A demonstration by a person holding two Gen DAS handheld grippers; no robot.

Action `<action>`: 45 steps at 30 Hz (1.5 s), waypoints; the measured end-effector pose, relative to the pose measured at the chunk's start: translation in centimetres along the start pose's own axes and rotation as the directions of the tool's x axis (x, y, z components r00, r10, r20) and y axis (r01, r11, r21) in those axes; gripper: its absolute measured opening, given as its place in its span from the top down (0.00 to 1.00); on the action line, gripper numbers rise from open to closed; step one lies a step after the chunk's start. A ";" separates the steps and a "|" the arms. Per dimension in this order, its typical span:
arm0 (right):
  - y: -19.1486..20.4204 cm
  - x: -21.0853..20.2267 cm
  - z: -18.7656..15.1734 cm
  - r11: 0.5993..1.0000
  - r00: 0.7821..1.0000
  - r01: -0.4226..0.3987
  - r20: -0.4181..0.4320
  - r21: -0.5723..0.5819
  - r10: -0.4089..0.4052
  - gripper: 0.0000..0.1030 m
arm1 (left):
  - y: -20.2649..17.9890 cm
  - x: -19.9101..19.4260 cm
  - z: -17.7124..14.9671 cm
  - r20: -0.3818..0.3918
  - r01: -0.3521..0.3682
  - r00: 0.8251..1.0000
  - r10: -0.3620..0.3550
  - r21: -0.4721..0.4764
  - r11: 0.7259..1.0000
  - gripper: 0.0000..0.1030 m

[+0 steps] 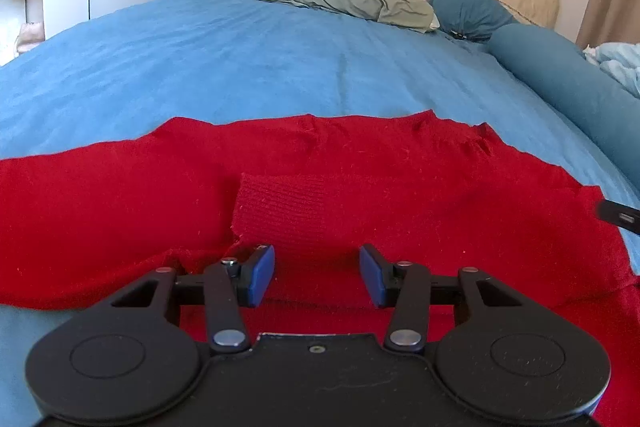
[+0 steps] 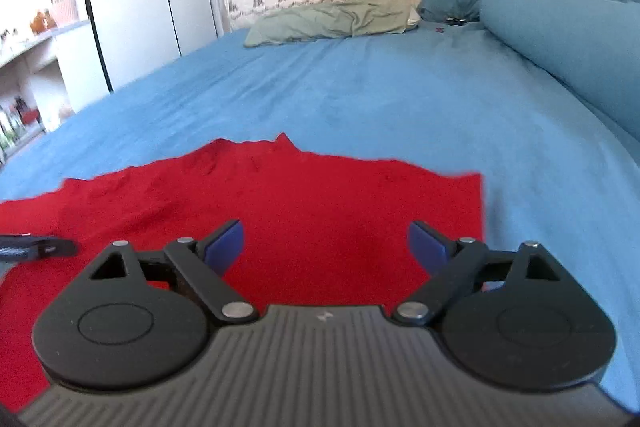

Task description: Fold small clothes

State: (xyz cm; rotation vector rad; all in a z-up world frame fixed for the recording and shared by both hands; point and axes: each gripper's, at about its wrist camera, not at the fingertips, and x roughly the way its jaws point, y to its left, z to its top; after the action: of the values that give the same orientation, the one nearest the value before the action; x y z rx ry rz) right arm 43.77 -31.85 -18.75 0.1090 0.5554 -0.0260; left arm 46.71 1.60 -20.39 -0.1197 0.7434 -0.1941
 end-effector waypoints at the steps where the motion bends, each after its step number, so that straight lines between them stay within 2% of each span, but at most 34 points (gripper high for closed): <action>1: 0.1 1.6 0.4 1.000 1.000 0.017 -0.016 -0.006 -0.017 0.00 | -0.1 0.0 0.1 -0.002 0.002 1.000 -0.002 0.000 1.000 0.49; 3: -0.6 4.4 0.8 0.997 0.996 0.074 -0.049 -0.001 -0.074 0.00 | 0.0 0.0 0.1 -0.004 0.007 1.000 -0.007 0.005 1.000 0.48; 5: -2.6 6.6 0.7 0.986 0.983 0.160 -0.100 0.039 -0.156 0.00 | 0.0 0.1 0.3 -0.010 0.015 1.000 -0.015 0.012 1.000 0.48; 8: -5.6 6.8 1.0 0.968 0.981 0.187 -0.078 0.164 -0.177 0.00 | 0.4 0.3 0.3 -0.013 0.025 1.000 -0.025 0.003 1.000 0.48; 12: -5.0 7.0 1.4 0.970 0.974 0.217 -0.097 0.110 -0.207 0.00 | 0.2 0.3 0.3 -0.011 0.017 1.000 -0.017 0.026 0.999 0.48; 14: -4.2 5.7 1.6 0.968 0.973 0.224 -0.086 0.113 -0.215 0.00 | 0.4 -0.5 0.5 -0.008 0.019 1.000 -0.019 0.001 1.000 0.48; 17: -3.1 2.3 2.4 0.980 0.987 0.159 -0.035 0.118 -0.155 0.00 | 1.2 -2.7 1.1 0.002 0.025 1.000 -0.025 -0.039 0.999 0.46; 20: -1.0 -2.8 4.0 0.991 0.994 0.108 0.005 0.083 -0.109 0.00 | 2.2 -6.8 1.8 0.035 0.017 0.999 -0.016 -0.022 1.000 0.46; 23: 1.7 -7.8 5.2 0.996 0.995 0.090 0.051 0.003 -0.090 0.00 | 3.8 -11.3 2.6 0.079 -0.012 0.997 0.013 -0.007 1.000 0.36; 25: 3.5 -10.6 5.6 0.999 0.996 0.053 0.065 0.003 -0.053 0.00 | 5.4 -14.4 3.2 0.109 -0.021 0.994 0.024 -0.028 0.999 0.13; 27: 5.0 -11.8 5.9 1.000 0.999 0.010 0.049 0.029 -0.011 0.00 | 7.2 -16.9 3.5 0.141 -0.046 0.989 0.053 -0.056 0.997 0.02; 30: 8.3 -12.6 5.3 0.998 0.999 -0.029 0.021 0.049 0.028 0.00 | 10.5 -19.4 3.3 0.159 -0.084 0.982 0.101 -0.113 0.990 0.02; 33: 11.9 -12.1 4.4 0.999 0.999 -0.050 0.003 0.021 0.050 0.00 | 14.8 -20.3 2.1 0.145 -0.120 0.978 0.153 -0.216 0.969 0.02; 36: 15.4 -10.8 2.9 0.998 0.998 -0.065 -0.024 0.000 0.065 0.00 | 19.3 -20.4 0.4 0.126 -0.164 0.969 0.212 -0.311 0.936 0.03; 41: 19.2 -7.9 0.5 0.996 0.993 -0.092 -0.077 0.008 0.093 0.00 | 25.3 -19.6 -2.0 0.104 -0.189 0.961 0.257 -0.434 0.881 0.10; 44: 20.8 -6.5 -0.6 0.997 0.992 -0.082 -0.101 -0.001 0.082 0.00 | 28.2 -18.2 -3.1 0.090 -0.188 0.960 0.265 -0.495 0.848 0.20; 45: 21.1 -6.1 -0.8 0.997 0.991 -0.081 -0.105 -0.008 0.080 0.00 | 28.7 -17.6 -3.2 0.082 -0.193 0.960 0.268 -0.503 0.843 0.27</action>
State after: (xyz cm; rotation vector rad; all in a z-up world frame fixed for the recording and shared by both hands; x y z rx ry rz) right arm 39.32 -10.87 -14.21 0.1213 0.6549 0.0623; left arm 35.71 33.25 -16.20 -0.5231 0.6372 0.2411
